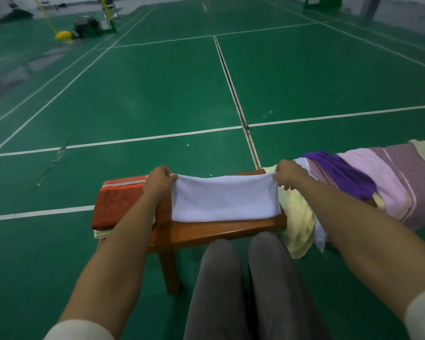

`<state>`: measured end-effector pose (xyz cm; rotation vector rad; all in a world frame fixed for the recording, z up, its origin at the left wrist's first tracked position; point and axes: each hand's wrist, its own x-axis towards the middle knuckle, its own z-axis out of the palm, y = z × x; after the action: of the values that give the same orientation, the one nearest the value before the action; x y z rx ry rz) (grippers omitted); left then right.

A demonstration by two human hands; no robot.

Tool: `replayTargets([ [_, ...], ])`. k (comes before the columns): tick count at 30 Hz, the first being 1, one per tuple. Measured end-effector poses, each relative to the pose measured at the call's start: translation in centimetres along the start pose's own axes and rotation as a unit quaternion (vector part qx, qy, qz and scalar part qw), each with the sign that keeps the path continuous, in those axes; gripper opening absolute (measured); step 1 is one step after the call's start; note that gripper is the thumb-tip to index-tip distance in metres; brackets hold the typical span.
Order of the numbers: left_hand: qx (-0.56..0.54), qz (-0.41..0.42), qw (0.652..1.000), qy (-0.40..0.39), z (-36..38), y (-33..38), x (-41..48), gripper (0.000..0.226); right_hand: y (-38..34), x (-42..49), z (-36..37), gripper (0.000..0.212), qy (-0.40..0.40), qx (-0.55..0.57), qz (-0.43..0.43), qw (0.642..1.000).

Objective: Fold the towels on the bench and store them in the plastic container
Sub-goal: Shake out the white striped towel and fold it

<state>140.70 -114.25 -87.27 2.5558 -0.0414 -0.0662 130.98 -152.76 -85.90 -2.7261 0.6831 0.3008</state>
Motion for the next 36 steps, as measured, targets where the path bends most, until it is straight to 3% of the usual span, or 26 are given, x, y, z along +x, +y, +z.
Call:
replayTargets([
  [15, 0.032, -0.039, 0.998, 0.029, 5.0, -0.7, 3.8, 0.018, -2.0, 4.8, 3.2, 0.005, 0.042, -0.061, 0.026, 0.997],
  [20, 0.046, -0.053, 0.997, 0.016, 6.5, -0.7, 4.2, 0.020, -1.7, 6.0, 5.0, 0.023, 0.032, -0.054, 0.040, 0.997],
  [24, 0.039, -0.103, 0.994, -0.026, 7.3, -1.5, 4.2, 0.030, -2.4, 6.1, 5.8, 0.055, 0.035, -0.029, 0.034, 0.998],
  [27, 0.038, -0.134, 0.988, -0.070, 7.4, -1.8, 4.3, 0.037, -4.5, 5.5, 6.4, 0.054, 0.056, -0.025, -0.006, 0.998],
  [31, 0.020, -0.181, 0.974, -0.134, 7.1, -1.5, 4.6, 0.061, -8.6, 4.1, 8.6, 0.017, 0.005, -0.002, -0.136, 0.991],
  [34, -0.020, -0.224, 0.954, -0.200, 7.3, -1.3, 4.3, 0.080, -12.5, 2.2, 10.6, 0.018, -0.052, 0.015, -0.217, 0.975],
  [36, -0.060, -0.249, 0.943, -0.214, 7.6, -1.6, 4.2, 0.082, -14.9, 0.8, 11.9, 0.023, -0.079, 0.031, -0.242, 0.967],
])
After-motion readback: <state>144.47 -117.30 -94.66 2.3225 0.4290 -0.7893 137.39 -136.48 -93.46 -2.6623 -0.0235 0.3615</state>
